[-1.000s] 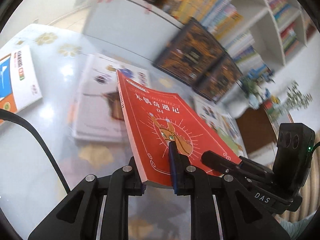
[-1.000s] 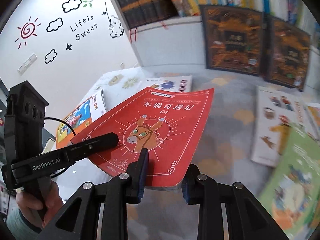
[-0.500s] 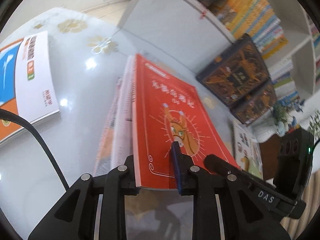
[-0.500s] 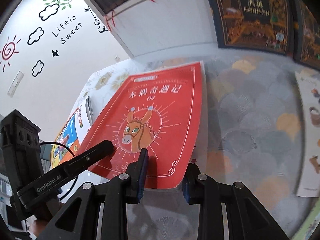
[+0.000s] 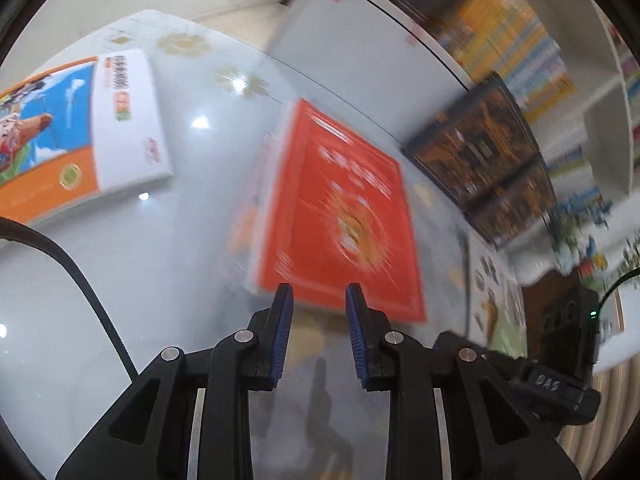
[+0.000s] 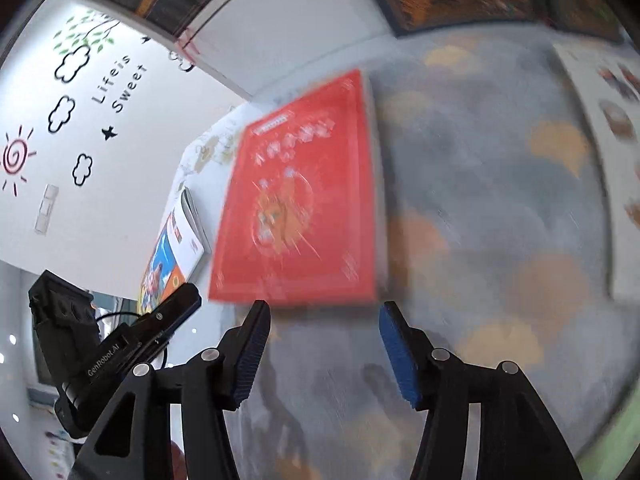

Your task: Organize books

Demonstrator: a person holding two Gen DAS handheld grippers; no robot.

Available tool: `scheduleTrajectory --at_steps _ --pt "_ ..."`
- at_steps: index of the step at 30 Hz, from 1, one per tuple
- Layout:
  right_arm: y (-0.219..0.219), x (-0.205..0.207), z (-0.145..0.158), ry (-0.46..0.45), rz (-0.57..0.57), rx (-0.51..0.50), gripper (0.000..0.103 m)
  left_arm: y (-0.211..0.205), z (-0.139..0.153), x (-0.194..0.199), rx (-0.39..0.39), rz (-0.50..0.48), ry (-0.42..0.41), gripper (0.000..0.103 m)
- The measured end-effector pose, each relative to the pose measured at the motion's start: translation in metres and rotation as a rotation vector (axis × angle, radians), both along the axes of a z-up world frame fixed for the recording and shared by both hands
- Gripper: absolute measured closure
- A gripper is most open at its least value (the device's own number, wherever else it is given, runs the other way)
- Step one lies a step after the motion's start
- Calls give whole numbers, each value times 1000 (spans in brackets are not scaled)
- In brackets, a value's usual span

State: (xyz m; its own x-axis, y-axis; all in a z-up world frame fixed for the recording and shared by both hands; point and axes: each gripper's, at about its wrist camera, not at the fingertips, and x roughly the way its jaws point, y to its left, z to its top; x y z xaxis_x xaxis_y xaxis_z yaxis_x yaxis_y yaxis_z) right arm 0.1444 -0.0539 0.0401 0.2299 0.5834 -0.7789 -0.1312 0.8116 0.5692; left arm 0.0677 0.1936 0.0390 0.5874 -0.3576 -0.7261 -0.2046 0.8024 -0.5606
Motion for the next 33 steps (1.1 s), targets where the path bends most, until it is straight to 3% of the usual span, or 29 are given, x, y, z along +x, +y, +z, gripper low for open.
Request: scheduleTrajectory --at_steps 8,15,18,22,26,29,33 --pt "-93 -81 -12 66 -103 -65 48 -111 5 -10 -30 -280 26 77" --pt "-215 -127 -1 36 -355 -140 48 -233 3 -4 -4 -526 55 77" --pt "-267 -132 3 16 -465 -189 48 -270 -4 9 -6 -545 78 77" --pt "-307 -125 3 -17 -499 -183 48 -303 -14 26 41 -528 94 77" --pt "-314 -113 0 -37 -440 -165 55 -312 -15 29 108 -462 109 77" --pt "-308 -108 -6 -39 -389 -173 59 -310 -24 24 95 -445 165 75" --pt "-299 -116 -10 -58 -314 -209 61 -306 -28 2 44 -423 165 75"
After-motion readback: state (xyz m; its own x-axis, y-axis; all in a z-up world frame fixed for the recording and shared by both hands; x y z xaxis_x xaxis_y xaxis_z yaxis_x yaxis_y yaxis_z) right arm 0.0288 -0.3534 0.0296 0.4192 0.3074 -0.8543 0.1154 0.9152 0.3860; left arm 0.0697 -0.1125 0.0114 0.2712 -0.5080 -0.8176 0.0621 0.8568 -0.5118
